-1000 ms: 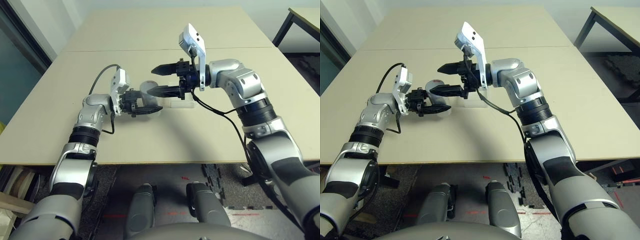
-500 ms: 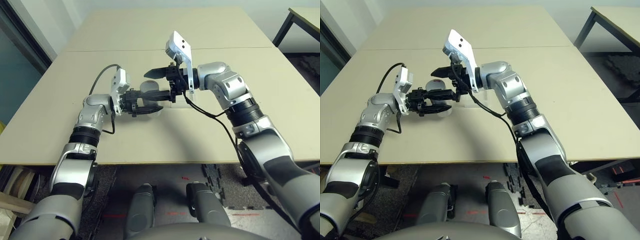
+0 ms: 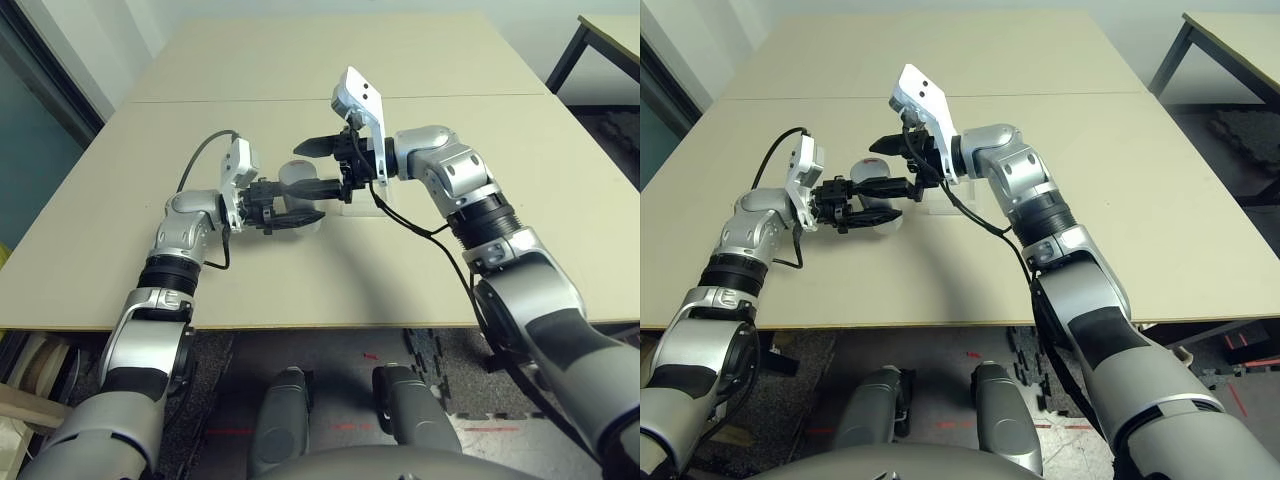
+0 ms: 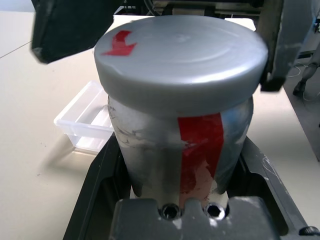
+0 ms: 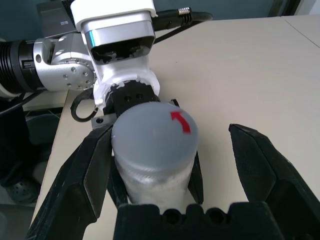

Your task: Pour the medicine from the bottle into the box.

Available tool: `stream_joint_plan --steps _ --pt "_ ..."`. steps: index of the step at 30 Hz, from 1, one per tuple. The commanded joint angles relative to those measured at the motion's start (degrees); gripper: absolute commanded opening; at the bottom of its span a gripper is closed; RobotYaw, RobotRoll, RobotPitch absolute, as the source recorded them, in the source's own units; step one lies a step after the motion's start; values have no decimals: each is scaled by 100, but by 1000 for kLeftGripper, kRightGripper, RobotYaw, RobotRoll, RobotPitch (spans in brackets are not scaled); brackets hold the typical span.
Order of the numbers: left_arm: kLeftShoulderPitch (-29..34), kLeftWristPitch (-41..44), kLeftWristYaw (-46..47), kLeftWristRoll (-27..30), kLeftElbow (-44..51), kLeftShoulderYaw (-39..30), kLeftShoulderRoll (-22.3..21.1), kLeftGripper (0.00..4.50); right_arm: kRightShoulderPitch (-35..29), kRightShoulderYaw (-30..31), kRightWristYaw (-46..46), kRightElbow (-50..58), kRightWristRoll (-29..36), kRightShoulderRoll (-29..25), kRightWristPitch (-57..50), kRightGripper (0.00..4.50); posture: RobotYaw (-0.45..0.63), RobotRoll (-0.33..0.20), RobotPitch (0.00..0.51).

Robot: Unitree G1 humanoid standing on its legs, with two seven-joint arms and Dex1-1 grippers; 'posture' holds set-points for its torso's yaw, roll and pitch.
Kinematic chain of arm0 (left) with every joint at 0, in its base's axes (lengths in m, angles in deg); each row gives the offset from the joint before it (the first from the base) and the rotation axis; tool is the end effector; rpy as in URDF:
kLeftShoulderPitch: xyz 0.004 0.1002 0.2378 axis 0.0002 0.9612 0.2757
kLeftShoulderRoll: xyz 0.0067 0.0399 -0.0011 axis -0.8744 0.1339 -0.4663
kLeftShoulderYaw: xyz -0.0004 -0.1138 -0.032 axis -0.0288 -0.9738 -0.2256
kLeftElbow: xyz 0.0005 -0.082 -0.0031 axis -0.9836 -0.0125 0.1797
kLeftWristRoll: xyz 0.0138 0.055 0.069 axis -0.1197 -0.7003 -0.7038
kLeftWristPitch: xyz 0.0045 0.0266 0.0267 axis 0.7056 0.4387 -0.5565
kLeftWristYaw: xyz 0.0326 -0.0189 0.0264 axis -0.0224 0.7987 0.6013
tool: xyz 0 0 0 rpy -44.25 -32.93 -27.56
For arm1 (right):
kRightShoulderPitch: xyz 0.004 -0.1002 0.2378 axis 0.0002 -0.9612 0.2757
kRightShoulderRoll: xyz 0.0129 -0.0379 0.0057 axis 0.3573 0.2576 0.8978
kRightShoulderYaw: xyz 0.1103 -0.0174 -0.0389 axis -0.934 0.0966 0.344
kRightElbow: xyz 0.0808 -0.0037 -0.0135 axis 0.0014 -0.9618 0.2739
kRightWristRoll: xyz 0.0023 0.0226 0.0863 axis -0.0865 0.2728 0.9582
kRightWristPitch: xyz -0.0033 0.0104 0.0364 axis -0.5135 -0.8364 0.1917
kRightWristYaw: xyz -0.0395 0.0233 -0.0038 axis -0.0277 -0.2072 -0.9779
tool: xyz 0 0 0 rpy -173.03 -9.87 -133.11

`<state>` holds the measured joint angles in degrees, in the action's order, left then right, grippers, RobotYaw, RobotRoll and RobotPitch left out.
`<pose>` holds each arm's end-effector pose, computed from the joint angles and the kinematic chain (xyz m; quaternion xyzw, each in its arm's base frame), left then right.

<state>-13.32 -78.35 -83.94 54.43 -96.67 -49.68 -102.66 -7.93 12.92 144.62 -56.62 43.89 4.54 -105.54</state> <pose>0.3283 0.2301 0.1264 0.0662 0.0060 -0.6202 0.7816 0.3524 -0.0934 0.2056 -0.1117 0.0327 0.6608 0.7415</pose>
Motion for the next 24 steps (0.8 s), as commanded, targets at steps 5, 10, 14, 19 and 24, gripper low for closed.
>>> stream_joint_plan --steps 5,10,14,19,24 --pt "32 -8 -54 -29 7 15 -36 2694 -351 -152 56 658 160 -448 -381 4500 -96 0 97" --pt "0 -31 -56 -40 -54 2 -45 2694 -498 -169 56 959 237 -618 -580 4500 -97 0 95" --pt "-4 -40 -52 -41 -64 -9 -55 2694 -594 -211 65 1135 296 -769 -710 4500 -96 0 94" --pt "12 -36 -51 -33 -50 -15 -67 2694 -642 -264 62 1184 331 -960 -773 4500 -94 0 92" --pt "-9 -48 -55 -33 -97 -19 -61 2694 -448 -414 -7 1380 639 -799 -1122 4500 -95 0 88"
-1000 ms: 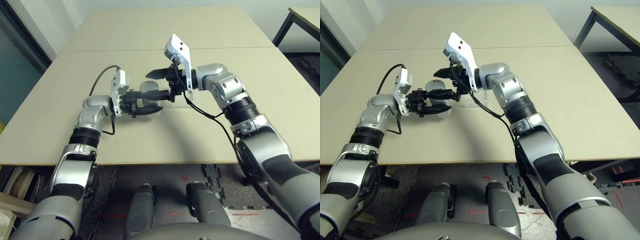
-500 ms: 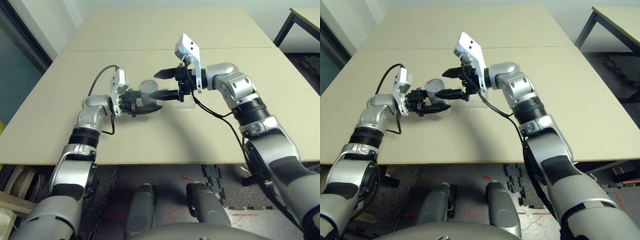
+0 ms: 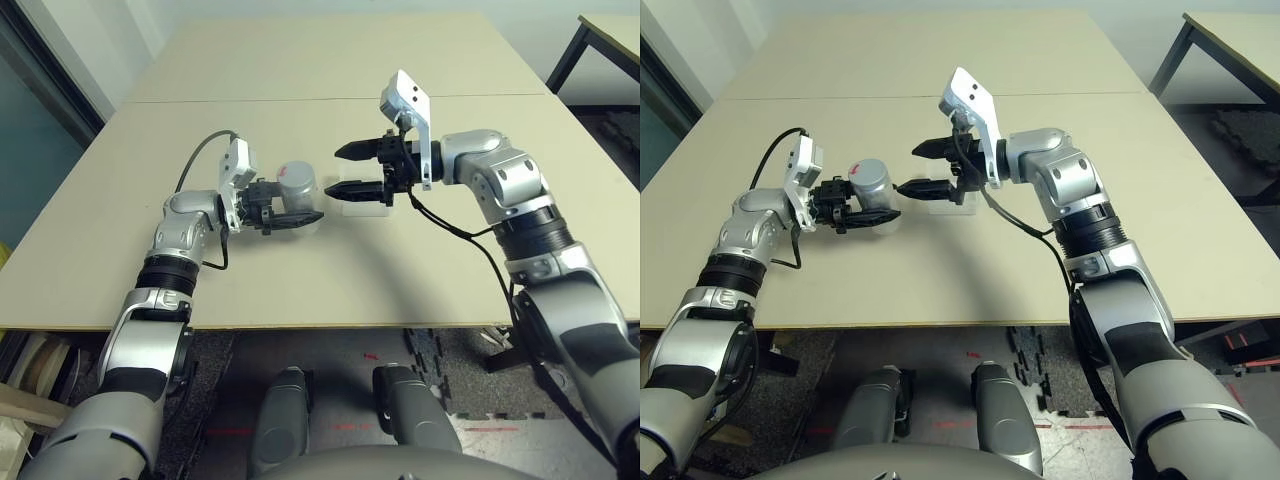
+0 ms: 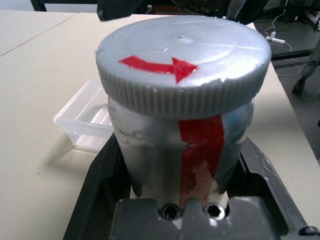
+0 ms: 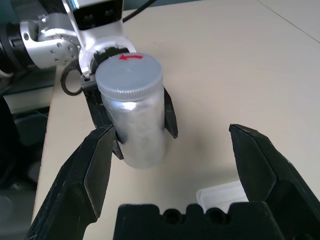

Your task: Pour the medicine from the bottle into the box.

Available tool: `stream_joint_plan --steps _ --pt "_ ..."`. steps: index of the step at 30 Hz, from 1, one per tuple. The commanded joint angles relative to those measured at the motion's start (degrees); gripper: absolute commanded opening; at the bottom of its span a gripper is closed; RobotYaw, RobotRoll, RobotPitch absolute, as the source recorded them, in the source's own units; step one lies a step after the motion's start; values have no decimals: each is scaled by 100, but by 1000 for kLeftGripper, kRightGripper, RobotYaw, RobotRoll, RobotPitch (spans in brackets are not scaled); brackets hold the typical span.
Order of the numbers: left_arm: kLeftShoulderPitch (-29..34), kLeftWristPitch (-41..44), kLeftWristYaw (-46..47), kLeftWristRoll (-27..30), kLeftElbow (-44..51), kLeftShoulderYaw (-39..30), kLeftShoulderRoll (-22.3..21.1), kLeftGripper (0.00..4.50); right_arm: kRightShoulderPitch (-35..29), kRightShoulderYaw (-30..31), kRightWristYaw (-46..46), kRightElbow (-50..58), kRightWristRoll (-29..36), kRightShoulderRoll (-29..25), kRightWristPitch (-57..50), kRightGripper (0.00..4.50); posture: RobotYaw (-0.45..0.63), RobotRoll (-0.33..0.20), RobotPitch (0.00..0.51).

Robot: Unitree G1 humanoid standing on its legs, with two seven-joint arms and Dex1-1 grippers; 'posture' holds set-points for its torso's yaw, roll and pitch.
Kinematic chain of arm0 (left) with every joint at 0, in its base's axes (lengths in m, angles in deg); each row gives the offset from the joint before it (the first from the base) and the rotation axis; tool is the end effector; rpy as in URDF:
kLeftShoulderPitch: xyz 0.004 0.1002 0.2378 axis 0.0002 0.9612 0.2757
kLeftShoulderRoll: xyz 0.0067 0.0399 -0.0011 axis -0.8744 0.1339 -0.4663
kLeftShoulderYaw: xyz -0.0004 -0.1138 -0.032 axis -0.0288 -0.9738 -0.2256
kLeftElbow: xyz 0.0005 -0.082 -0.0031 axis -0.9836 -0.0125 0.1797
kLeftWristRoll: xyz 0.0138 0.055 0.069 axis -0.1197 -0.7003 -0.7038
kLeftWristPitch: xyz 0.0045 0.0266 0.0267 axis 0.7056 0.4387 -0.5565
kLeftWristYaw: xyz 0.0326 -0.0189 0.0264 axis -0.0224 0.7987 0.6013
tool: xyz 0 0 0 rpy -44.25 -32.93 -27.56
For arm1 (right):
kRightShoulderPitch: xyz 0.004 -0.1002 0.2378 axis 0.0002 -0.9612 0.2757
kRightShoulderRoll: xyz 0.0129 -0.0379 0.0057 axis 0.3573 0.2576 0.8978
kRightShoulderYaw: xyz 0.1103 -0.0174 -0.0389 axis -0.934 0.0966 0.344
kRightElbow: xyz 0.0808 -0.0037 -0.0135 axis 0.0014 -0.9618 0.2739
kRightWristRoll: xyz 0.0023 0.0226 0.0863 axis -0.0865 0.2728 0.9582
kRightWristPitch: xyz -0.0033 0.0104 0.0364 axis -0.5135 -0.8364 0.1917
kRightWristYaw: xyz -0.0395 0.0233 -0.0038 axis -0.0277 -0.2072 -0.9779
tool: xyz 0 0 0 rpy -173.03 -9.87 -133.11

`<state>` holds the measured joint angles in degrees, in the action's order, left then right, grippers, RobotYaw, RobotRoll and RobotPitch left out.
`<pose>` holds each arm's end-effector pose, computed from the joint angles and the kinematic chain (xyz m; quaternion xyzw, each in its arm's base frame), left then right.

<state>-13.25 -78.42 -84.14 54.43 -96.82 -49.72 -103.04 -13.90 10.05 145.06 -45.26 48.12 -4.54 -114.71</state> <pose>0.3279 0.2324 0.1265 0.0676 0.0080 -0.6192 0.7823 0.3403 -0.1438 0.2064 -0.0915 0.0576 0.6290 0.7698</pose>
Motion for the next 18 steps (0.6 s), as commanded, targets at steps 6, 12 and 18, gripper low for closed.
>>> stream_joint_plan --steps 6,12,18 --pt "-41 -77 -41 -46 -137 -4 -6 2694 233 -22 -119 468 371 372 -356 4500 -93 0 84" --pt "-62 -83 -44 -34 -135 -2 16 2694 340 185 -150 323 229 666 -166 4500 -95 0 83" --pt "-58 -73 -76 -32 -124 8 8 2694 429 334 -190 14 15 831 185 4500 -93 0 82"
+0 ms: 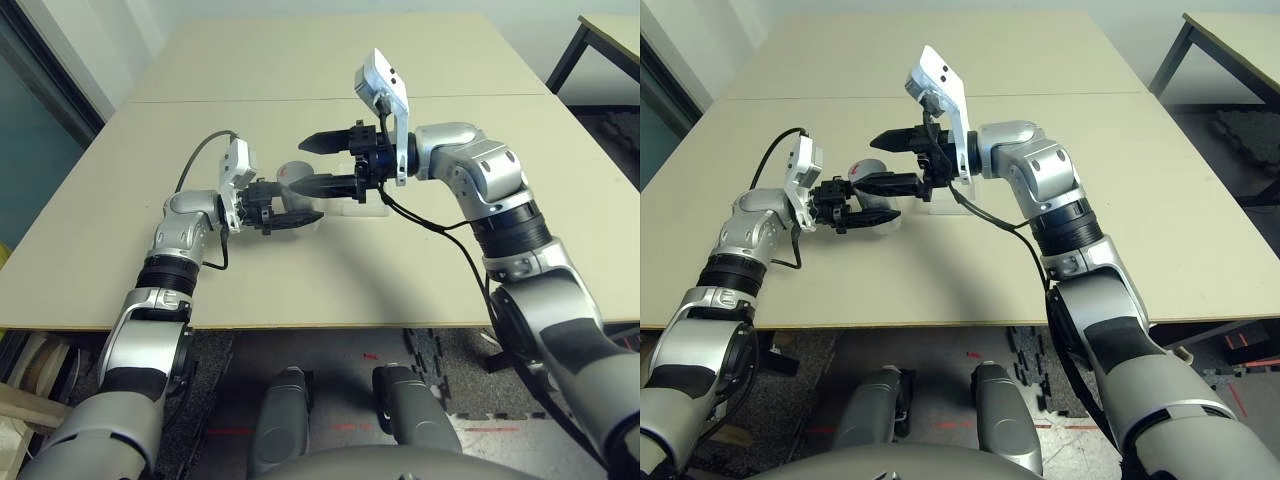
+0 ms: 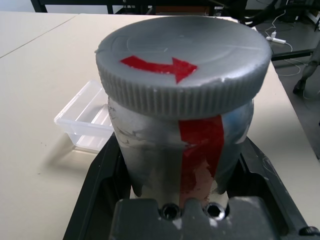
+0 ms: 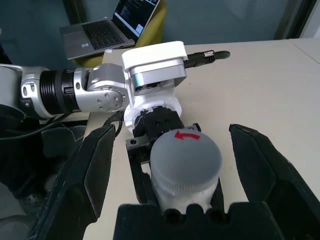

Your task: Pour the medicine from the bottle into the box.

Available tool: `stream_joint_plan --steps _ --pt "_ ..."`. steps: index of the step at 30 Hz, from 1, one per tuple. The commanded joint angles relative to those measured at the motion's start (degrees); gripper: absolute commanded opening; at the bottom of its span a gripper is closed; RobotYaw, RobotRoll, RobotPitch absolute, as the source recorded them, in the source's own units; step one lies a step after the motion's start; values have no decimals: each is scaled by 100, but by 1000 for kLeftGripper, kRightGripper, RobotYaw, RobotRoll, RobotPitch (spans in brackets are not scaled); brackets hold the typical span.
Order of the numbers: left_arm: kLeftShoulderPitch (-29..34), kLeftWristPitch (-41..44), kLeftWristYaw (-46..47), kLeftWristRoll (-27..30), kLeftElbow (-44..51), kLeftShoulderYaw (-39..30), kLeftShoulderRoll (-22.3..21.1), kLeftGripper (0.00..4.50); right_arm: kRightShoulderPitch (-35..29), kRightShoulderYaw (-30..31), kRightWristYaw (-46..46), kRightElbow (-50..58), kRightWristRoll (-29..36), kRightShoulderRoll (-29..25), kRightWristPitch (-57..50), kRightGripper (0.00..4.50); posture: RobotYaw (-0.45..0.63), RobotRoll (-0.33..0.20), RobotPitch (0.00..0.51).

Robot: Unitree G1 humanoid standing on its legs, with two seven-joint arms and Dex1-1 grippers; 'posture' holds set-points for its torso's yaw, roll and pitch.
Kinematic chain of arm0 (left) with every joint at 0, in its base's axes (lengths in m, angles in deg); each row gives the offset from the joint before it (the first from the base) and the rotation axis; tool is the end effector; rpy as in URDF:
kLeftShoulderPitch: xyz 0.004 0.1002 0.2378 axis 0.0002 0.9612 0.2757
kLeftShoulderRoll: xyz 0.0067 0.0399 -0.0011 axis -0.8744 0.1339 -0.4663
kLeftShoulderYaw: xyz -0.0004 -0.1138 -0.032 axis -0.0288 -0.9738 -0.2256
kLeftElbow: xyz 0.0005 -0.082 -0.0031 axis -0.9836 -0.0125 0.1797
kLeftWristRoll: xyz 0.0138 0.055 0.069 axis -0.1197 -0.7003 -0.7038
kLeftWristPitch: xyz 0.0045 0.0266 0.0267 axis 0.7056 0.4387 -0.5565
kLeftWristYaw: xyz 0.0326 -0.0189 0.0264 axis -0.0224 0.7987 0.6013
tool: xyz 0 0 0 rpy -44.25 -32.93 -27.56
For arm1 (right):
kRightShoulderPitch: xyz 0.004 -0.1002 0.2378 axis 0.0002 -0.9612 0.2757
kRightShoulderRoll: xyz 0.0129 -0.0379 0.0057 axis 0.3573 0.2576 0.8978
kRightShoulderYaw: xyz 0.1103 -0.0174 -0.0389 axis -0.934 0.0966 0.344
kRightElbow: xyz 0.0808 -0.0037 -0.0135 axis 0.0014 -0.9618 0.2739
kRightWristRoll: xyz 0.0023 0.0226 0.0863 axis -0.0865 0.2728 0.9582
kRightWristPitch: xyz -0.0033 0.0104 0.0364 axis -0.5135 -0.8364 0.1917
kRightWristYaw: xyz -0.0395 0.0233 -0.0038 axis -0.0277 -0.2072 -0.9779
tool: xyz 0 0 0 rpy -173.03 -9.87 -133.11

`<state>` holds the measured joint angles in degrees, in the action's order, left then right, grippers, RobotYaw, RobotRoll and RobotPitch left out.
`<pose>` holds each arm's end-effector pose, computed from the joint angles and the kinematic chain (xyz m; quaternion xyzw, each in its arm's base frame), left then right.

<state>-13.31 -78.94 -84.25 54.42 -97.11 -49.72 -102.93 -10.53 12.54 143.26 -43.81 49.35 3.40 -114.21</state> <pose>0.3280 0.2320 0.1262 0.0687 0.0058 -0.6200 0.7816 0.3358 -0.0918 0.2172 -0.0858 0.0131 0.6818 0.7264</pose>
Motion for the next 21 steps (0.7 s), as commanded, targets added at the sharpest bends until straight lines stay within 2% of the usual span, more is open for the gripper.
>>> stream_joint_plan --steps 1,21 --pt "-58 -17 -68 -34 -95 10 -3 2694 105 110 -18 -186 -142 61 199 4500 -92 0 83" --pt "-30 36 -46 -26 -3 30 31 2694 108 168 -13 -806 -610 291 782 4500 -84 0 88"
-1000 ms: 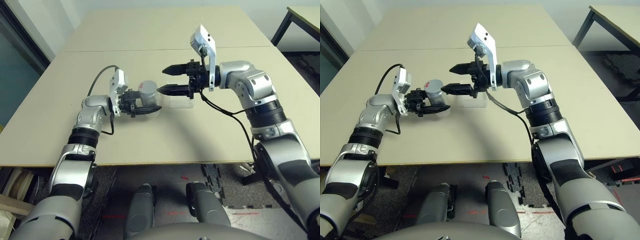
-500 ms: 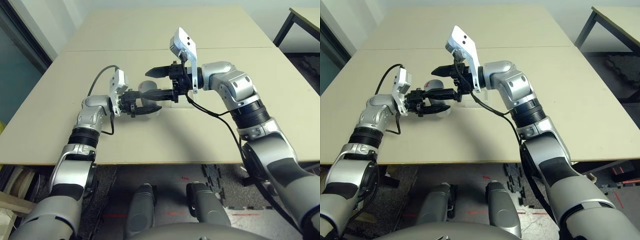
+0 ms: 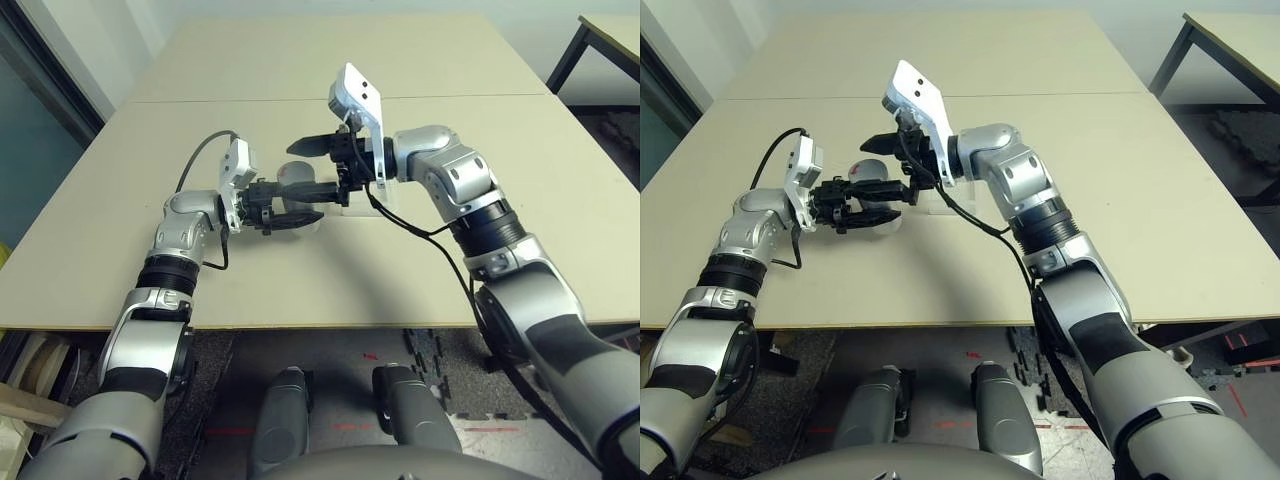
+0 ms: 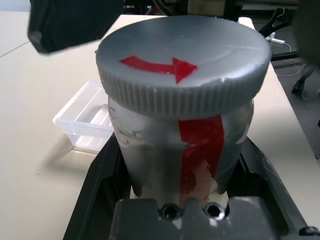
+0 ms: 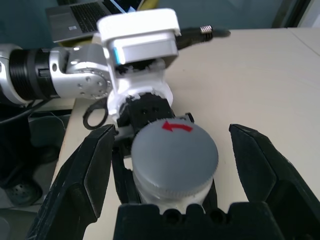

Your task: Pour the medicine from the bottle into the box.

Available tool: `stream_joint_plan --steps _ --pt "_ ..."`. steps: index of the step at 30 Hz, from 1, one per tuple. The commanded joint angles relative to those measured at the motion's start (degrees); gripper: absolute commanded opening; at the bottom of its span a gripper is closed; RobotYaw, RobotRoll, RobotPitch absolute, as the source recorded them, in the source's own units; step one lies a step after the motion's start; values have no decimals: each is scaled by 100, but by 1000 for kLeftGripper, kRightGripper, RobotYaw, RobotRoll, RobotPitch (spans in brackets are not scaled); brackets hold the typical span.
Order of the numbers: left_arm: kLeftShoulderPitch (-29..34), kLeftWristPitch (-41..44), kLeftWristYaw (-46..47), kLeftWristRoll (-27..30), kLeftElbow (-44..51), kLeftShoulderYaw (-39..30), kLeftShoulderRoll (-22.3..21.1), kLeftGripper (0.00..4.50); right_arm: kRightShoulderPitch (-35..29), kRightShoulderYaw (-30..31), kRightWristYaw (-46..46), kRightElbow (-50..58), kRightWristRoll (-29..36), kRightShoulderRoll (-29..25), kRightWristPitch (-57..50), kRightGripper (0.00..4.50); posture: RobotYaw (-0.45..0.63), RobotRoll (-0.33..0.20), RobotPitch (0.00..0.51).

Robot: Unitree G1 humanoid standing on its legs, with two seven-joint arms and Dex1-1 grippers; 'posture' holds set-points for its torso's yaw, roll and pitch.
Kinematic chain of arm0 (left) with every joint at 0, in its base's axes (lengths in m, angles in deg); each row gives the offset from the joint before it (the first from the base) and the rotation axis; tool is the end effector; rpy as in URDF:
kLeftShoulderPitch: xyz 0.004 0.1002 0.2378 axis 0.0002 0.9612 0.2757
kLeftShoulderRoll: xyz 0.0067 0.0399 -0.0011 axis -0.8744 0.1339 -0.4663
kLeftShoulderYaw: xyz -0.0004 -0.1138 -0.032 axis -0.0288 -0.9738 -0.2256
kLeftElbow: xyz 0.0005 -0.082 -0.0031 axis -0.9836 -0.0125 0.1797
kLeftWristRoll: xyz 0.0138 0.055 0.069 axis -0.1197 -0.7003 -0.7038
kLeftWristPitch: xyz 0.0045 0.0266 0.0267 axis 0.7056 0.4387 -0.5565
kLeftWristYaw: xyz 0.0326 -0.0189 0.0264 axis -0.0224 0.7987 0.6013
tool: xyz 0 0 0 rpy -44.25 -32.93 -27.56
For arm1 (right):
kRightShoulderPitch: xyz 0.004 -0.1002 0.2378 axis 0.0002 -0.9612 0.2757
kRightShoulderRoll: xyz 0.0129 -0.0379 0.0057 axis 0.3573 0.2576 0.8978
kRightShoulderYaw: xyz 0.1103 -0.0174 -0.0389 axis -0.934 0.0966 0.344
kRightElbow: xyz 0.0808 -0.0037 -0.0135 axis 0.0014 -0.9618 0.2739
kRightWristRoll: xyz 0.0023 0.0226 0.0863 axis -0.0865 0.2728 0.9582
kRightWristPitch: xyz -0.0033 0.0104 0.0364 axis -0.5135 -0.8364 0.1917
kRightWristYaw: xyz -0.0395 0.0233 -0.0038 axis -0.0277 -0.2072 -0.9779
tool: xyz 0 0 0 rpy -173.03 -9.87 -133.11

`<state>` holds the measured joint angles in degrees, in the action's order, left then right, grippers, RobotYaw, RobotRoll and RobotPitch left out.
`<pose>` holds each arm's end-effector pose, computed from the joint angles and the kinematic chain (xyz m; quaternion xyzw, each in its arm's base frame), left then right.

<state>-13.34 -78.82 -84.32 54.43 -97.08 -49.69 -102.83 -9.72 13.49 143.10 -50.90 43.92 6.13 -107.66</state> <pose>0.3282 0.2314 0.1261 0.0678 0.0060 -0.6211 0.7807 0.3431 -0.0819 0.2062 -0.1135 0.0174 0.6696 0.7338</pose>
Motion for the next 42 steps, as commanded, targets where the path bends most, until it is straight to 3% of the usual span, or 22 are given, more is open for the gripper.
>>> stream_joint_plan --steps 1,6,10,13,22,31,36,42 --pt "-28 26 -35 -25 -3 26 24 2694 23 71 2 -117 -86 18 152 4500 -85 0 88" --pt "-32 9 -39 -33 -33 22 26 2694 2 51 19 -141 -103 20 158 4500 -86 0 90" --pt "-22 10 -28 -33 -21 24 33 2694 -6 36 45 -141 -81 18 112 3642 -86 0 91" --pt "-11 6 -24 -35 -24 26 39 2694 -13 -15 52 -123 -14 37 20 2611 -85 0 91" --pt "16 2 -25 -38 -48 12 19 2694 85 -505 -238 -169 423 211 -496 2600 -83 0 89" --pt "38 -1 -12 -42 -38 -1 1 2694 63 -661 -547 -164 460 183 -358 2600 -79 0 88" --pt "45 -35 44 -36 -38 -56 -45 2694 60 -950 -748 -378 411 -242 -147 2600 -74 0 92" --pt "41 -77 87 -53 -42 -66 -86 2694 -71 -1246 -1083 -1364 72 -1021 583 2600 -70 0 97"
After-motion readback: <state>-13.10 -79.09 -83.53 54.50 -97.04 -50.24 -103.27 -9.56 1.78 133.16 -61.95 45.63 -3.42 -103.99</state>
